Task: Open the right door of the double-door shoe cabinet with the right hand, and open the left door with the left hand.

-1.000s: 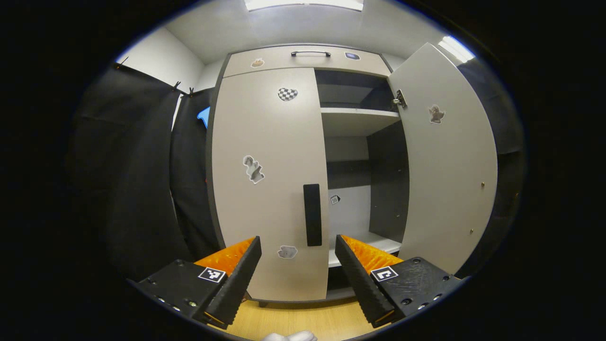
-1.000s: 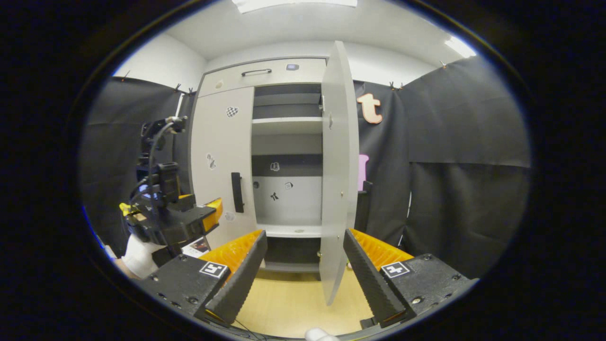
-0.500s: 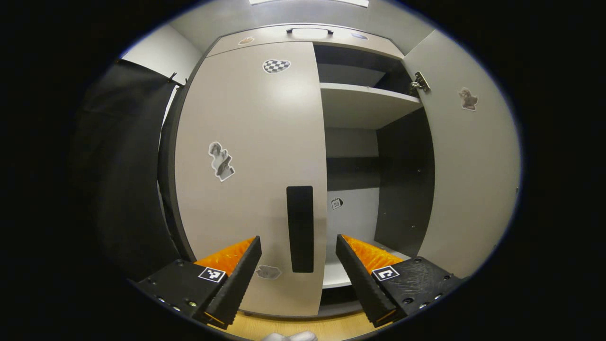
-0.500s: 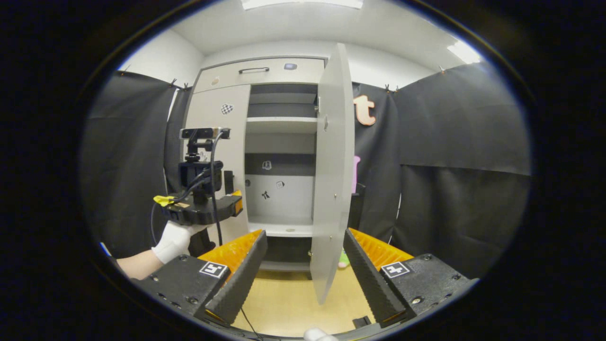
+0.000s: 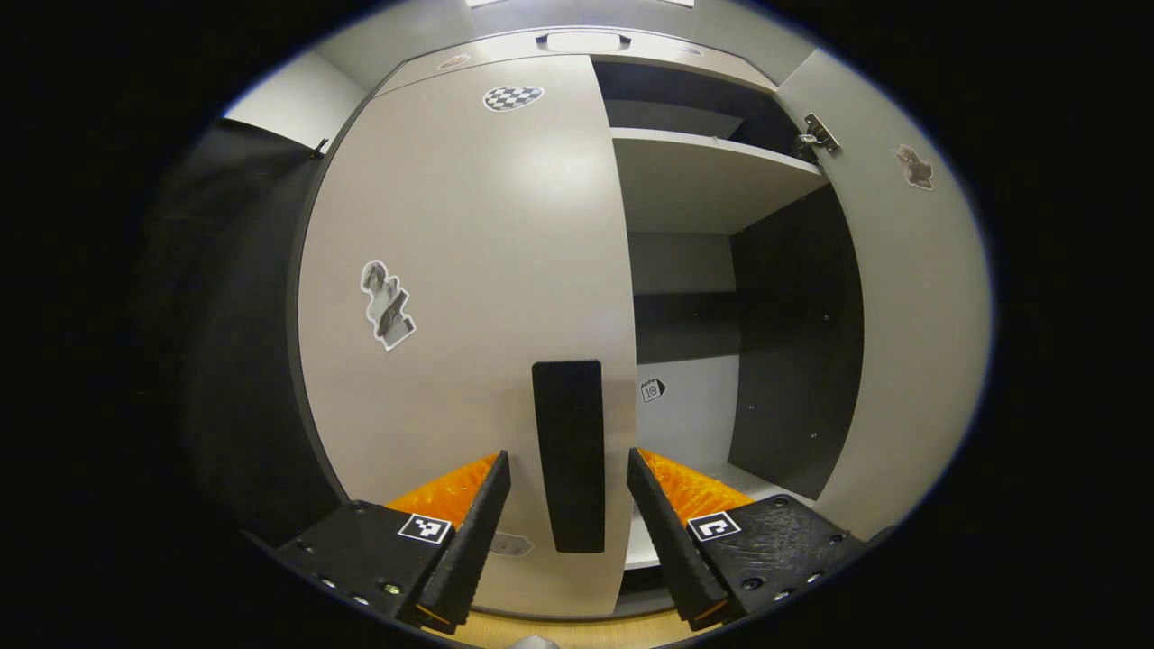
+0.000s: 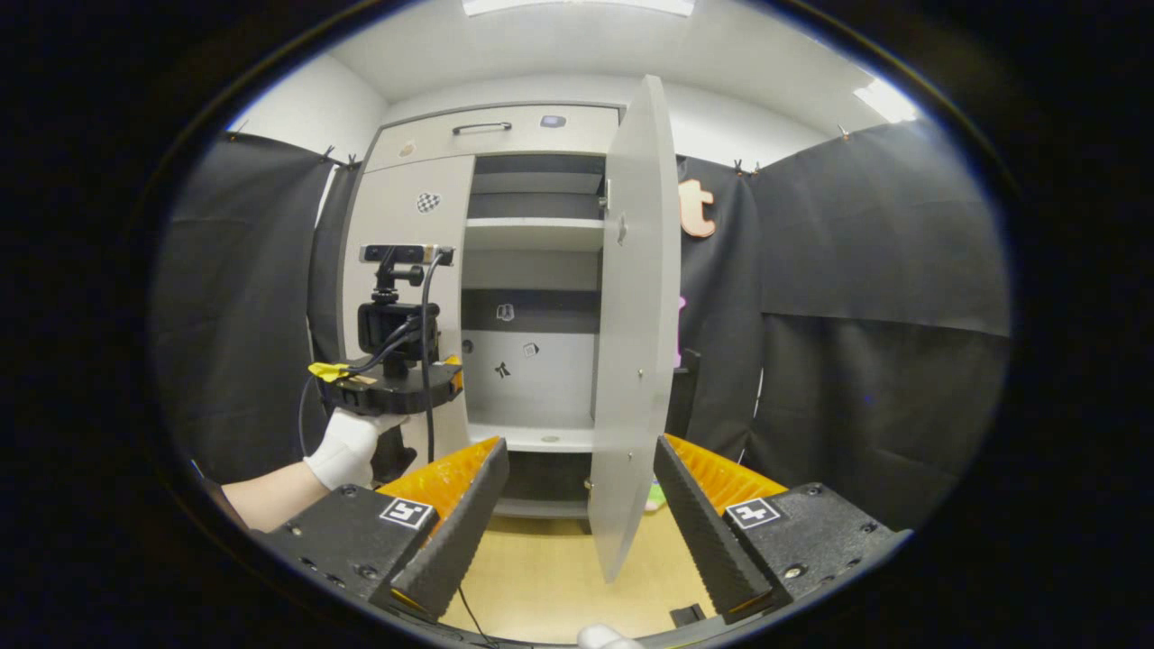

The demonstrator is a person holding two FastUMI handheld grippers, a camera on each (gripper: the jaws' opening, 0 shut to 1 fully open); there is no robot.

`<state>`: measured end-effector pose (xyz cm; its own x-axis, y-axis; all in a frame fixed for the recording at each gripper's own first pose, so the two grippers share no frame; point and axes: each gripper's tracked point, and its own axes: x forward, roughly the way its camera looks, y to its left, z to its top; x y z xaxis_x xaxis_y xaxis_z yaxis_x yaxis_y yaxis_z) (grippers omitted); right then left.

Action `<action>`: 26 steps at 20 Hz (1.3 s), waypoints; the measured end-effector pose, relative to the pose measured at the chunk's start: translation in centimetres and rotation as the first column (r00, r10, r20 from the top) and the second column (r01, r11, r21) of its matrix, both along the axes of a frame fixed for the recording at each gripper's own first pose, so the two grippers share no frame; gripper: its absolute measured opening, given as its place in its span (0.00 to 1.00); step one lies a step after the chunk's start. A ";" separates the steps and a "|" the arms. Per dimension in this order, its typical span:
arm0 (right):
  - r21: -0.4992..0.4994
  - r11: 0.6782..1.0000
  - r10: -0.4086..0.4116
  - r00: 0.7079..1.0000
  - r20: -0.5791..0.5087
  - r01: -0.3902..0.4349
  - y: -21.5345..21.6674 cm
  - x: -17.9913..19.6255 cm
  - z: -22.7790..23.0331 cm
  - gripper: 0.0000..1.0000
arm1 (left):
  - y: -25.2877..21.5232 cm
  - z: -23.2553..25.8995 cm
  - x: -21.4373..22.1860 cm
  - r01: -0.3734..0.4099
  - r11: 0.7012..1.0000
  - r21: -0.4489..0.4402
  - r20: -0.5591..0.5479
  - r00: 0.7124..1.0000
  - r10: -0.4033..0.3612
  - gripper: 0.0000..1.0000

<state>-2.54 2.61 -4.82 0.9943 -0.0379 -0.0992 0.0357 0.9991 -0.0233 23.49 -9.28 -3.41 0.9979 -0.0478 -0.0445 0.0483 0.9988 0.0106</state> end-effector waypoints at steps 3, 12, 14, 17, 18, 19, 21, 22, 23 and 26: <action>-0.001 1.000 0.005 1.000 0.002 -0.005 0.1 0.1 0.0 1.00 | -0.2 -0.6 0.5 0.013 1.000 -0.007 -0.028 1.000 -0.013 0.71; -0.002 1.000 0.014 1.000 -0.013 -0.014 0.0 0.1 -0.4 1.00 | 0.2 -0.7 0.3 0.015 1.000 -0.011 -0.044 0.999 -0.016 0.25; -0.003 1.000 0.022 1.000 -0.013 -0.022 0.2 0.0 -0.5 1.00 | 0.1 -0.6 -0.1 0.030 0.999 -0.023 -0.039 0.999 -0.031 0.22; -0.002 0.999 0.046 0.999 -0.008 -0.046 0.8 -0.1 -0.5 1.00 | 0.2 -0.5 -0.9 0.063 0.998 -0.026 -0.034 0.997 -0.064 0.22; 0.001 0.998 0.056 0.998 -0.007 -0.056 1.0 -0.2 -0.6 1.00 | 0.2 -0.4 -1.3 0.065 0.998 -0.026 -0.032 0.997 -0.066 0.22; 0.005 0.998 0.064 0.998 -0.010 -0.064 1.1 -0.3 -0.7 1.00 | 0.3 -0.4 -1.7 0.064 0.998 -0.029 -0.036 0.997 -0.065 0.22; 0.010 0.997 0.078 0.997 -0.015 -0.078 1.2 -0.6 -1.0 1.00 | 0.5 -0.4 -2.3 0.062 0.997 -0.043 -0.040 0.997 -0.064 0.22; 0.013 0.996 0.083 0.996 -0.013 -0.083 1.2 -0.8 -1.0 1.00 | 0.6 -0.4 -2.8 0.062 0.997 -0.045 -0.042 0.997 -0.064 0.22; 0.015 0.996 0.086 0.996 -0.012 -0.086 1.2 -0.9 -1.0 1.00 | 0.7 -0.4 -3.4 0.064 0.997 -0.040 -0.041 0.997 -0.065 0.22; 0.016 0.995 0.101 0.995 -0.007 -0.101 1.1 -1.2 -1.0 1.00 | 1.4 -0.2 -5.1 0.064 0.997 -0.038 -0.042 0.997 -0.065 0.22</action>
<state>-3.75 3.66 -5.86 0.9922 0.0643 -0.1067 -0.0654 0.9978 -0.0071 18.40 -7.85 -3.60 0.9899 -0.1143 -0.0843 0.1121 0.9933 -0.0295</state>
